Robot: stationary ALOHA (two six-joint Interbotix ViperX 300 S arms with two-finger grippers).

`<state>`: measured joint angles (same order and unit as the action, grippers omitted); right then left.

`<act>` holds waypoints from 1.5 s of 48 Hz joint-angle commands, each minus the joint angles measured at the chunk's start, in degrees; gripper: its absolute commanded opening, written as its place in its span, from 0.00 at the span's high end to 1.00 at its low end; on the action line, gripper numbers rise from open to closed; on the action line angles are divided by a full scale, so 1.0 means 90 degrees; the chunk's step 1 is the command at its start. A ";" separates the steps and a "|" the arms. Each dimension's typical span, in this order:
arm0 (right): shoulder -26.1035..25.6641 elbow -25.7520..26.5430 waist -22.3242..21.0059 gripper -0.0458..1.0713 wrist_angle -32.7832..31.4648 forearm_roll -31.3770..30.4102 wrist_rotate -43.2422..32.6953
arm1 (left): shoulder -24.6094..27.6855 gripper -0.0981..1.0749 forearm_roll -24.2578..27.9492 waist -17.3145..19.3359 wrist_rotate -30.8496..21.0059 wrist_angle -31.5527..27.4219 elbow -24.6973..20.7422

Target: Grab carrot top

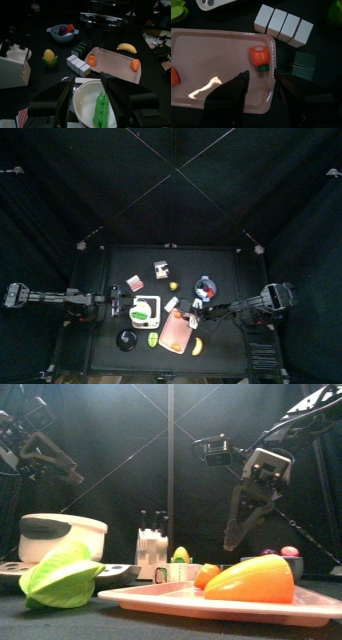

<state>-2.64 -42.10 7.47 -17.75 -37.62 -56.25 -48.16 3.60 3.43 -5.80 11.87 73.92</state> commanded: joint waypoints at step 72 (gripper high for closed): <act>0.1475 0.1084 -0.0283 0.20 0.0205 -0.0107 0.0049 | 0.0566 0.20 -0.0166 -0.0029 0.0010 0.0566 -0.0195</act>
<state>11.60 -33.22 5.27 -16.44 -38.67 -55.90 -43.24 2.11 3.25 -5.71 16.44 73.56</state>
